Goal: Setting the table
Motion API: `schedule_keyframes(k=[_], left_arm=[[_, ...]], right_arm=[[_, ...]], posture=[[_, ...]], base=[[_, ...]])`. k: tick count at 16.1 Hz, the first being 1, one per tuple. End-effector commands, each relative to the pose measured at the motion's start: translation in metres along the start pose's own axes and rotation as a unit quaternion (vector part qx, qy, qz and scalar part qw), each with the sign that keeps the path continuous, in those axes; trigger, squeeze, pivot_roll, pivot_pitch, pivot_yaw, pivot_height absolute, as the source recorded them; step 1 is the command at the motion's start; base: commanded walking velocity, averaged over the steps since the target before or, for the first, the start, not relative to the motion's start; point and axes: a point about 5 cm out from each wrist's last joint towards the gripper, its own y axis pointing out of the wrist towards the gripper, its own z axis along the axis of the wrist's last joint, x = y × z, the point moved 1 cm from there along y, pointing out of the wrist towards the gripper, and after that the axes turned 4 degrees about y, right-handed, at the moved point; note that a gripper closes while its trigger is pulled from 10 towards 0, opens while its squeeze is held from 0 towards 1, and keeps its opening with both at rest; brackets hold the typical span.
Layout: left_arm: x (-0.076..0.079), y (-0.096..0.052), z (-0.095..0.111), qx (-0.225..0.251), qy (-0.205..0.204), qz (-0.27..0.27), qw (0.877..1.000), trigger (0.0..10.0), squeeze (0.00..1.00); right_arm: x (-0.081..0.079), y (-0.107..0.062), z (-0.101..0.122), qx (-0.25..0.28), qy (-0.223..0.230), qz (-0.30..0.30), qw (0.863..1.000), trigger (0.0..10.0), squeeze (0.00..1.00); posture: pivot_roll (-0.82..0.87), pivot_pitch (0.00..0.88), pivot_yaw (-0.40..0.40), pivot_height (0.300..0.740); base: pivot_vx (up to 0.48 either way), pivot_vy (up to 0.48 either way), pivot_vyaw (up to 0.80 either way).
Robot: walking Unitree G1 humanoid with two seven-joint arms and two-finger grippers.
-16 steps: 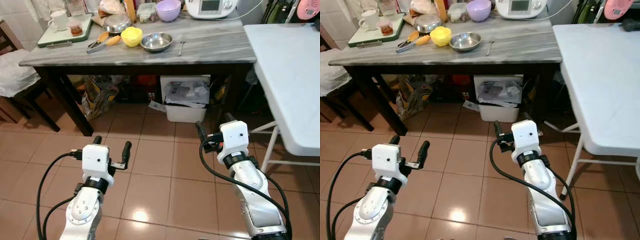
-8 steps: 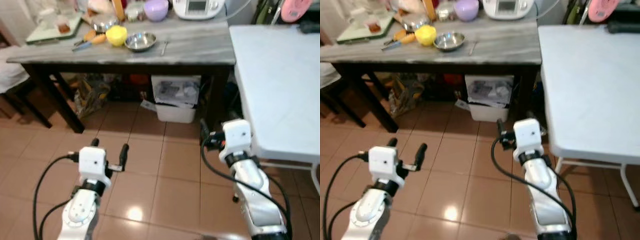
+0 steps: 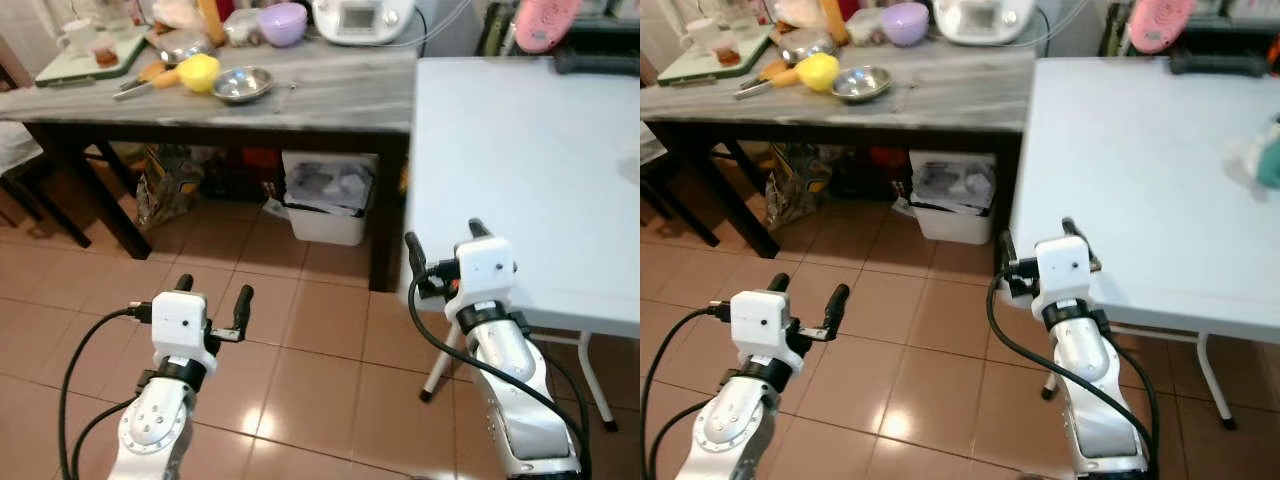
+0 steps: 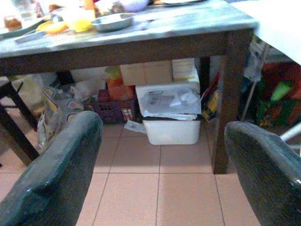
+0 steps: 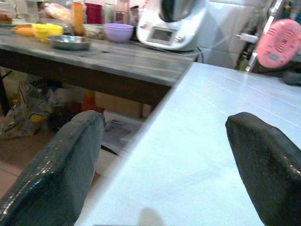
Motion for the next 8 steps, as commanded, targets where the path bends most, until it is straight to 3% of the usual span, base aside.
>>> schedule_keyframes(k=[1, 3, 8], left_arm=[[0.0058, 0.0009, 0.0027, 0.002, -0.004, -0.016, 1.000, 10.0, 0.00], [0.0053, 0.0012, 0.0030, 0.003, -0.003, -0.016, 1.000, 10.0, 0.00], [0.0076, 0.0018, 0.0033, 0.002, -0.005, -0.018, 1.000, 10.0, 0.00]], right_arm=[[0.0068, -0.0046, 0.0008, -0.003, 0.001, -0.017, 1.000, 10.0, 0.00], [0.0083, -0.0067, -0.0005, -0.008, 0.002, -0.022, 1.000, 10.0, 0.00], [0.0085, -0.0065, -0.0013, -0.012, 0.004, -0.023, 1.000, 10.0, 0.00]], posture=[[-0.11, 0.134, 0.126, 0.740], [-0.11, 0.135, 0.127, 0.740], [-0.11, 0.135, 0.126, 0.740]], base=[[0.000, -0.480, 0.00], [0.000, -0.480, -0.25], [0.000, -0.480, -0.70]])
